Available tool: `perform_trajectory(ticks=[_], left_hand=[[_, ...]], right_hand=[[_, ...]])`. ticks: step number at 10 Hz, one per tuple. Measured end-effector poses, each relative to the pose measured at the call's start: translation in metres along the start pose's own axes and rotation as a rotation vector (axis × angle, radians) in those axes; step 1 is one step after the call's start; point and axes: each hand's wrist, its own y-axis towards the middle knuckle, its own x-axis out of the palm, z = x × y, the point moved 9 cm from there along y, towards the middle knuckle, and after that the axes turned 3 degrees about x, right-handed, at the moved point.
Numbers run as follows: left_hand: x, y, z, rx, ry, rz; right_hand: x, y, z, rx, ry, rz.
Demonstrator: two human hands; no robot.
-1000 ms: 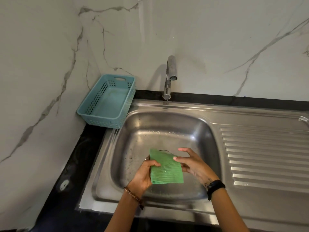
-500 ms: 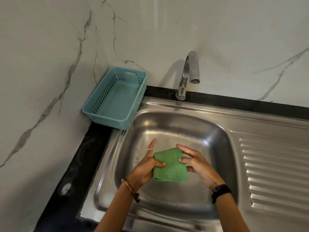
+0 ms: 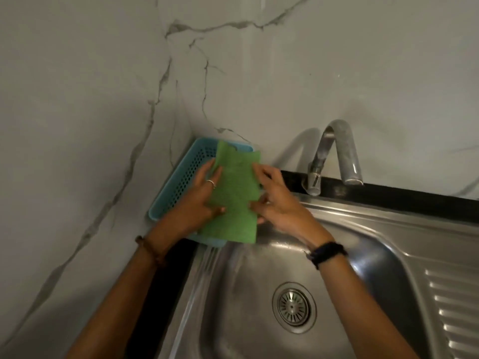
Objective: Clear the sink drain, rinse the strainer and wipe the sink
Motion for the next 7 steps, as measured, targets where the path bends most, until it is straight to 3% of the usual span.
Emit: perform_trajectory(ticks=[1,3,4,5,6,7], left_hand=[[-0.020,0.034,-0.037,-0.027,0.152,-0.047],[0.023,0.067,-0.118,-0.171,0.401,-0.338],[0.041,0.066,-0.152,-0.299,0.601,-0.534],[0.033,0.067,-0.142,-0.337,0.688,-0.443],[0.005,0.061,-0.084,-0.216,0.633,-0.049],[-0.001,0.015,-0.011,-0.016,0.356,0.359]], right_hand=[[0.019,0.059,-0.010,0.018,-0.485,0.020],[0.062,0.119,0.024,0.188,-0.936,0.014],[0.076,0.128,0.042,0.249,-1.137,-0.079],[0.074,0.127,0.032,0.202,-1.178,-0.031],[0.057,0.103,-0.006,0.040,-1.043,0.176],[0.029,0.041,-0.027,-0.080,-0.854,0.410]])
